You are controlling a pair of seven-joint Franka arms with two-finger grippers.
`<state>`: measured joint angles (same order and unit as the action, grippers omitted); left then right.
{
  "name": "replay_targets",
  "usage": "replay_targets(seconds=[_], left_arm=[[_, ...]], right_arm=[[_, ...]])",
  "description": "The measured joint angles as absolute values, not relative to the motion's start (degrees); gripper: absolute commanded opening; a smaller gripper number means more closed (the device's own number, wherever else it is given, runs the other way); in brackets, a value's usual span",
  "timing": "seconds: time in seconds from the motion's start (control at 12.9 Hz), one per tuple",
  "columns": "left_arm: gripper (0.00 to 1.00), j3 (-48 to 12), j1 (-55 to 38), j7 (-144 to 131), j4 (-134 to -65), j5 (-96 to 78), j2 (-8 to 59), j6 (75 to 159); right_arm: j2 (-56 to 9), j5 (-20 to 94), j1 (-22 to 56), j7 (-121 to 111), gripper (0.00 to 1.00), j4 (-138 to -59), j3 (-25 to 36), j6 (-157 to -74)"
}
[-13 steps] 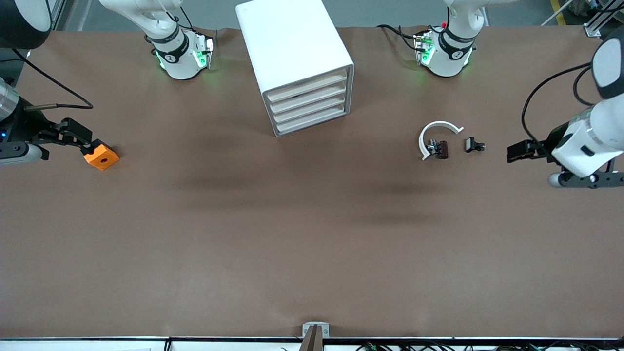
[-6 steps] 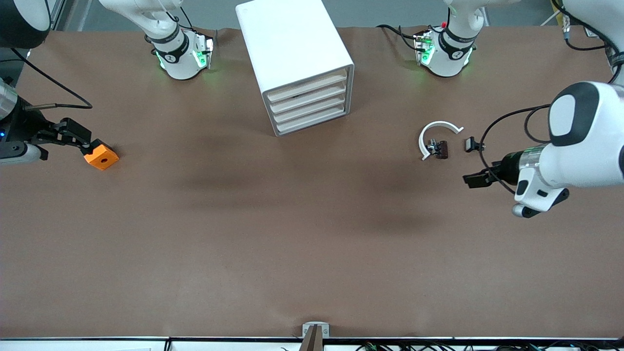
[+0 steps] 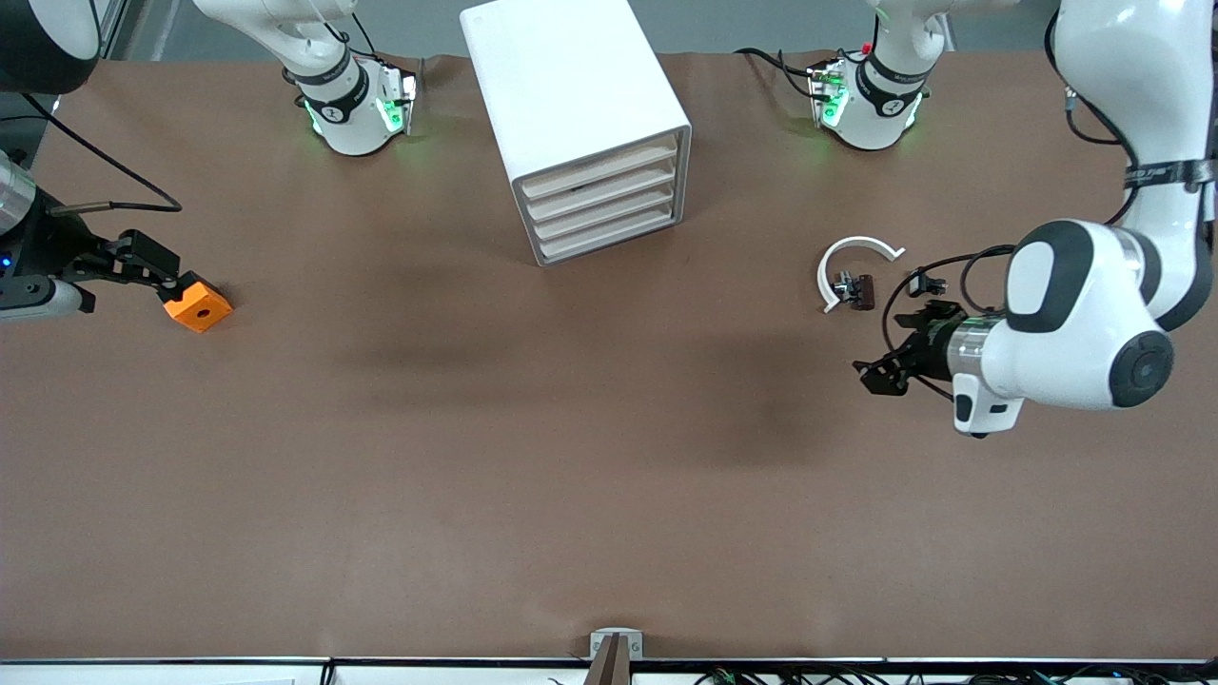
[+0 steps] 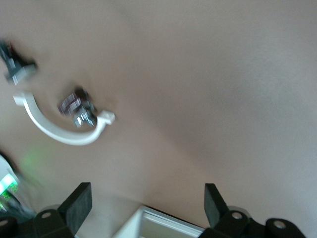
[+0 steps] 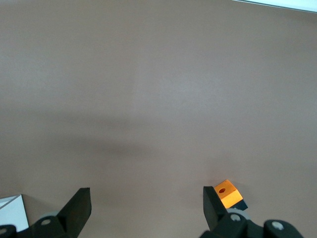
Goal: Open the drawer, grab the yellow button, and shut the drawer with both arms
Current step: 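Bring the open left gripper to the top drawer's handle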
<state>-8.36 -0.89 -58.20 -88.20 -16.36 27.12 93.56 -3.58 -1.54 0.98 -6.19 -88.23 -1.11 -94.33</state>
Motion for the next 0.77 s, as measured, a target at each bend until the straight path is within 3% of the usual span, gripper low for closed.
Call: replay_targets(seconds=[0.46, 0.77], left_arm=[[1.00, -8.42, -2.71, -83.95, -87.44, -25.87, 30.65, 92.90], [1.00, -8.30, -2.38, -88.61, -87.38, -26.47, 30.96, 84.57]], right_arm=[[-3.70, -1.54, 1.23, -6.19, 1.00, -88.23, -1.20, -94.33], [-3.71, -1.54, 1.23, -6.20, 1.00, -88.23, -1.21, -94.33]])
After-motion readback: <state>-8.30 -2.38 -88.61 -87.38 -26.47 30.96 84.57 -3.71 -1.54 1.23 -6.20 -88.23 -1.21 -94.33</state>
